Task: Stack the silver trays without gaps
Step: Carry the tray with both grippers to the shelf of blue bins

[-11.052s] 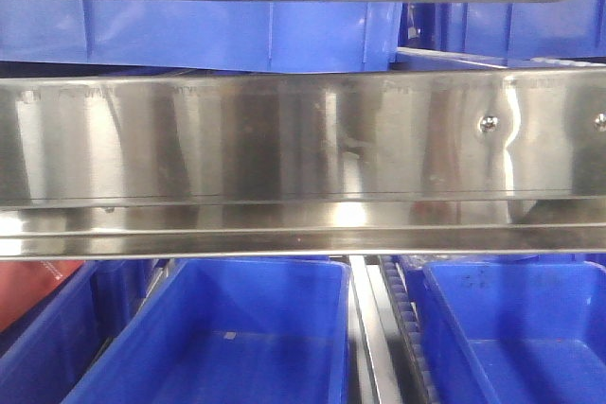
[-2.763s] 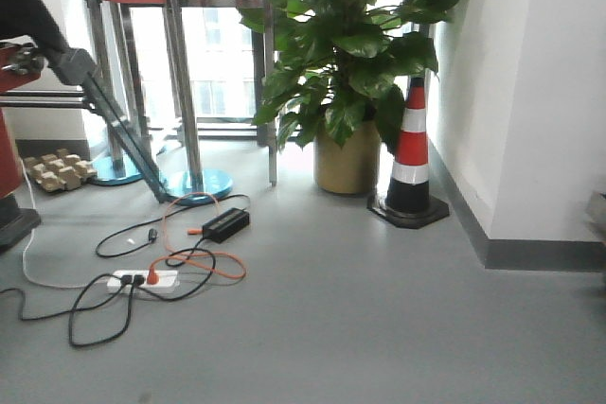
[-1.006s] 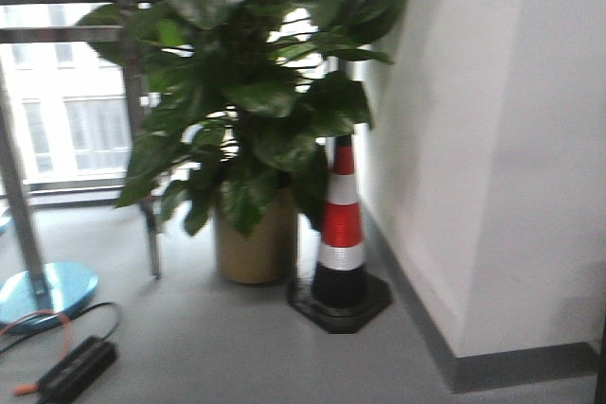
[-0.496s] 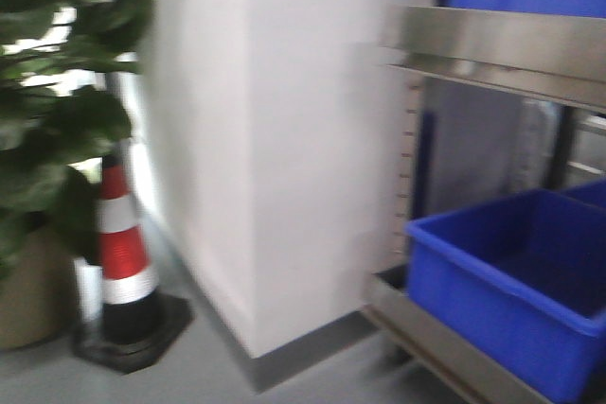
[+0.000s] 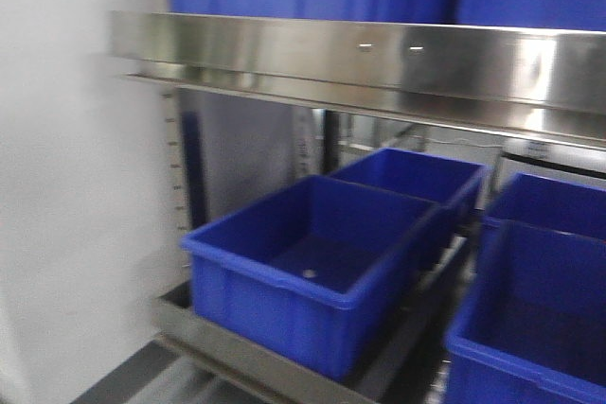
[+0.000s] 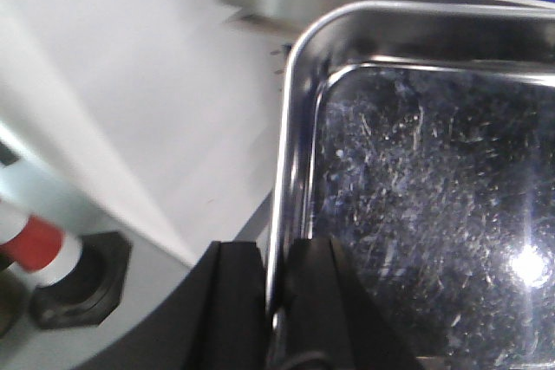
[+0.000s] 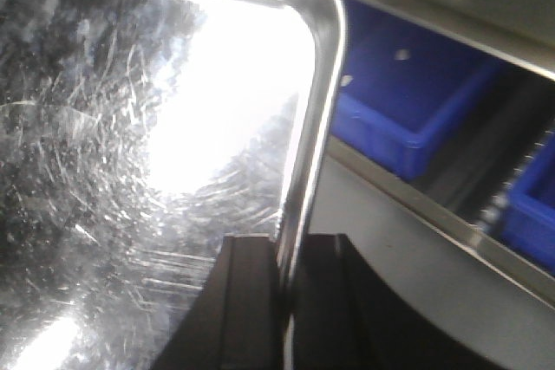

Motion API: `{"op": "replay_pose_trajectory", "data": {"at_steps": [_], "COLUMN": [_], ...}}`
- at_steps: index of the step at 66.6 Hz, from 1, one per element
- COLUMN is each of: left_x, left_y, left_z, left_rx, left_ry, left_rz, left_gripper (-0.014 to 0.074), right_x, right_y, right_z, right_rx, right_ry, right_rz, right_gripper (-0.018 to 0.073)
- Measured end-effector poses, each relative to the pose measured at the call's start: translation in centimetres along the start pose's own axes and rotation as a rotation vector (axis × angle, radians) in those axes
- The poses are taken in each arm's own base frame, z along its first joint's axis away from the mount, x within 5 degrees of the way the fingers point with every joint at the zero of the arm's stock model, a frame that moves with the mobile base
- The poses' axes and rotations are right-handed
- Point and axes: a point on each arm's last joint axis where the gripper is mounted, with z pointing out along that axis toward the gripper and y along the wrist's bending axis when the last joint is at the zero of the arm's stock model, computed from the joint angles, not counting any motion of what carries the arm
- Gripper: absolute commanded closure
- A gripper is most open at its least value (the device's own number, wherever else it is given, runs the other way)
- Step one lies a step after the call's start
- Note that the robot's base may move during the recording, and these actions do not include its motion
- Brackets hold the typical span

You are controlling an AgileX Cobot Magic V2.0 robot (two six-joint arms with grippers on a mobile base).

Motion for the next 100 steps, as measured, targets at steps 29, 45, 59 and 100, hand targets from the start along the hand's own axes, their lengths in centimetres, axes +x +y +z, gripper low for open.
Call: {"op": "replay_pose_trajectory", "data": {"at_steps": [29, 45, 59, 100], "left_x": [0.0, -0.02, -0.02, -0.02], "left_y": [0.0, -0.03, -0.05, -0.05], "left_z": [0.0, 0.0, 0.0, 0.0], "left_rx": [0.0, 0.004, 0.006, 0.006], "left_ry": [0.0, -0.002, -0.003, -0.003], "left_rz": [0.0, 0.0, 0.0, 0.0], "left_gripper": [0.0613, 0.0613, 0.0613, 0.0613], "right_x": [0.0, 0.01, 0.0, 0.0], "right_y": [0.01, -0.01, -0.05, -0.05], "right_z": [0.0, 0.0, -0.06, -0.06], "right_rx": [0.0, 0.002, 0.003, 0.003], "right_ry": [0.0, 0.001, 0.0, 0.0], "right_rz": [0.0, 0.0, 0.001, 0.001], "right_gripper": [0.0582, 0.0582, 0.0582, 0.0582]}}
